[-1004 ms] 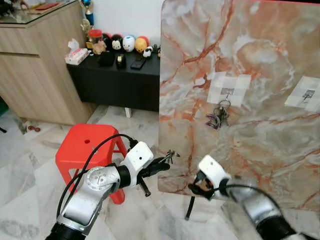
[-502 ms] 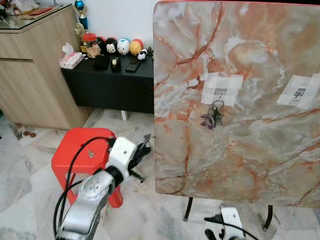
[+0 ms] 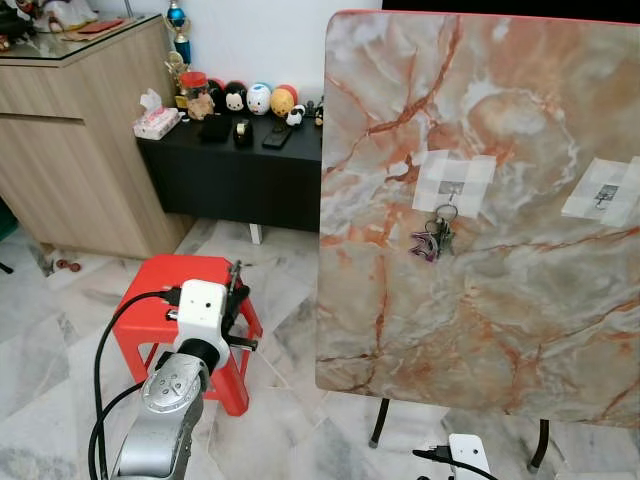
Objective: Hang keys on a hook
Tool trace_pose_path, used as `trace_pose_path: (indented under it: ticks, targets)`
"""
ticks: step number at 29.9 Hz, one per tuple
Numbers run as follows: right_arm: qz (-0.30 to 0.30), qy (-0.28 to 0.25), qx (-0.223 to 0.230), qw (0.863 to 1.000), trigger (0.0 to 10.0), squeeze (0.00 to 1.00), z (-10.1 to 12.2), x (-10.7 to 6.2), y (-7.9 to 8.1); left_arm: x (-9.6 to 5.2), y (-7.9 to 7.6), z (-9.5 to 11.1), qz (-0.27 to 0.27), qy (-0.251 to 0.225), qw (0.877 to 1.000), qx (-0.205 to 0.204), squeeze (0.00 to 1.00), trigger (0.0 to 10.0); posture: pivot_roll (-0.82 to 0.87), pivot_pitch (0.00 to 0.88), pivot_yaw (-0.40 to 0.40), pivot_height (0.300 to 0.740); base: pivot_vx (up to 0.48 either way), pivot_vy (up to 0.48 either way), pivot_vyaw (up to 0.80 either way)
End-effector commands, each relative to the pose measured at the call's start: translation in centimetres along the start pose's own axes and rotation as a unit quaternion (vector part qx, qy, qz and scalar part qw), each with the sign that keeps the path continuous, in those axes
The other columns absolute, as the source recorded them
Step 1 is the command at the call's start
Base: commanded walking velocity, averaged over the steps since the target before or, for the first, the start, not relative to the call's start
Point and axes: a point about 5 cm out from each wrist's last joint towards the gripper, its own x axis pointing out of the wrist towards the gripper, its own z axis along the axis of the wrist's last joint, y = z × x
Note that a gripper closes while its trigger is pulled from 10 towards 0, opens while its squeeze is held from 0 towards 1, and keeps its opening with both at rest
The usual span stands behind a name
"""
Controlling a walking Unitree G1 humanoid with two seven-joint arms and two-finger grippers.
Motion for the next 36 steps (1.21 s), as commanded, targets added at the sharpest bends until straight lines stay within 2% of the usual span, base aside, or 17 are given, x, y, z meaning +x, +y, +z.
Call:
trace_pose_path:
  ticks: [1,12,22,26,27,31,36]
  targets:
    - [-0.006,-0.005,0.007,1.000,10.0,0.00,0.3,0.0,-0.3,0.2,0.0,0.1,0.005,-0.004,1.000,0.005,0.00,10.0,0.15,0.000,-0.067,0.740,0.000,0.000,0.00]
    - [-0.025,0.025,0.015,0.999,10.0,0.00,-2.2,-0.5,-1.8,0.5,-0.5,-0.1,-0.002,-0.011,1.000,0.011,0.00,10.0,0.14,0.000,-0.055,0.740,0.000,-0.307,0.00]
    - [-0.028,0.032,0.015,0.999,10.0,0.00,-2.7,-0.6,-2.1,0.6,-0.1,-0.2,0.003,-0.015,1.000,0.013,0.00,10.0,0.15,0.000,-0.059,0.740,0.000,-0.417,0.00]
    - [-0.026,0.033,0.004,0.999,10.0,0.00,-2.8,-0.6,-2.1,0.5,0.1,-0.4,0.011,-0.011,1.000,0.016,0.00,10.0,0.16,0.000,-0.059,0.740,0.000,-0.433,0.00]
    - [-0.026,0.034,-0.016,0.999,10.0,0.00,-2.7,-0.6,-2.1,0.3,0.4,-0.5,0.013,-0.010,1.000,0.019,0.00,10.0,0.16,0.000,-0.058,0.740,0.000,-0.435,0.00]
    - [-0.027,0.032,0.003,0.999,10.0,0.00,-2.7,-0.6,-2.0,-0.1,1.1,-0.7,0.027,-0.007,0.999,0.026,0.00,10.0,0.17,0.000,-0.057,0.740,0.000,-0.435,0.00]
    - [-0.026,0.034,0.002,0.999,10.0,0.00,-2.7,-0.5,-1.9,-0.6,1.7,-1.0,0.033,-0.001,0.999,0.033,0.00,10.0,0.17,0.000,-0.056,0.740,0.000,-0.435,0.00]
